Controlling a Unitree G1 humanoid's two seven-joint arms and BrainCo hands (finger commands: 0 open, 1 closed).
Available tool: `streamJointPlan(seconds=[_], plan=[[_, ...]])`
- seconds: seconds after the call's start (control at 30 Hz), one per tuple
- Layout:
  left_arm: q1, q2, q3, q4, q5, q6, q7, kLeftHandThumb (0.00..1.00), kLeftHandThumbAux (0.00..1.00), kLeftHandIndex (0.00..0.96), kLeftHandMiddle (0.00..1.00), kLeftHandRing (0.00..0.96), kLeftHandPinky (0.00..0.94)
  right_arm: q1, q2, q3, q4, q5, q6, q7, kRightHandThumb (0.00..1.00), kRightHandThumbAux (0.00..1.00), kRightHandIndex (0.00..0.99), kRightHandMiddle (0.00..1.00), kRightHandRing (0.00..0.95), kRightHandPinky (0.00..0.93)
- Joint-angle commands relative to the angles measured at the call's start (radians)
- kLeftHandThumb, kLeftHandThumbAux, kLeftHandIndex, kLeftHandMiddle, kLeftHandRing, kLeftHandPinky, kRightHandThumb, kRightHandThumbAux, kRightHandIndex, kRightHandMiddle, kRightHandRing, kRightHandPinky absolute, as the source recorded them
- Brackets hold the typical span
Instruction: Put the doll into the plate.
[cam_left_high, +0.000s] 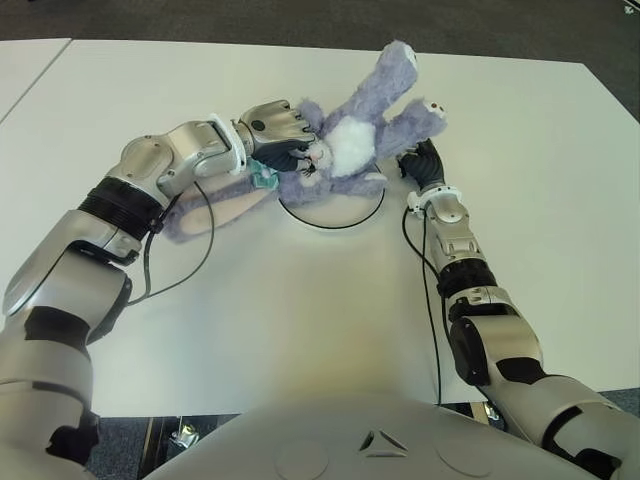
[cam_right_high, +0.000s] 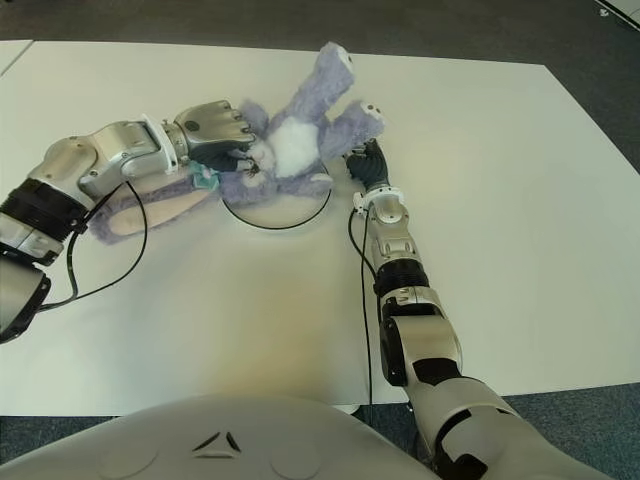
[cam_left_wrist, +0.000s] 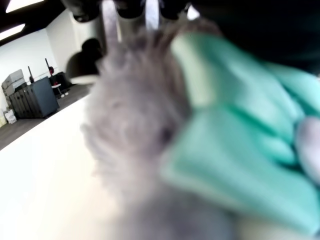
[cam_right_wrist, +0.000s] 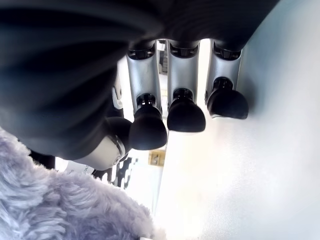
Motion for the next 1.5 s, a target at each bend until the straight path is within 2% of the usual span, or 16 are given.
streamJointPlan(seconds=[0.03, 0.33, 0.53, 0.87, 1.1, 1.5], plan=[[0.021, -0.006, 0.004, 0.052, -0.012, -0.054, 0.05, 0.852, 0.665, 0.404, 0.557, 0.839, 0.851, 0.056, 0.01, 0.002, 0.04, 0.0, 0.061, 0.011, 0.707, 0.72, 0.44, 0.831, 0.824, 0.834], [-0.005, -0.022, 0.044, 0.133, -0.027, -0.145, 0.235, 0.853, 0.665, 0.404, 0.555, 0.85, 0.853, 0.053, 0.01, 0.002, 0.046, -0.002, 0.059, 0.011, 0.707, 0.72, 0.44, 0.834, 0.825, 0.823], [-0.023, -0.034, 0.072, 0.176, -0.05, -0.182, 0.286, 0.853, 0.665, 0.404, 0.552, 0.853, 0.856, 0.049, 0.01, 0.001, 0.052, -0.002, 0.06, 0.009, 0.707, 0.72, 0.441, 0.828, 0.818, 0.823], [-0.034, -0.051, 0.108, 0.213, -0.098, -0.226, 0.296, 0.854, 0.664, 0.403, 0.551, 0.853, 0.855, 0.048, 0.01, 0.002, 0.056, -0.003, 0.056, 0.011, 0.706, 0.72, 0.441, 0.828, 0.819, 0.827], [-0.048, -0.06, 0.12, 0.242, -0.14, -0.257, 0.262, 0.854, 0.664, 0.403, 0.551, 0.851, 0.854, 0.05, 0.01, 0.005, 0.051, -0.006, 0.062, 0.008, 0.706, 0.72, 0.44, 0.832, 0.822, 0.828], [-0.053, -0.063, 0.122, 0.237, -0.139, -0.255, 0.249, 0.854, 0.664, 0.403, 0.549, 0.85, 0.853, 0.054, 0.008, 0.007, 0.04, -0.011, 0.067, 0.003, 0.707, 0.72, 0.44, 0.832, 0.824, 0.831]])
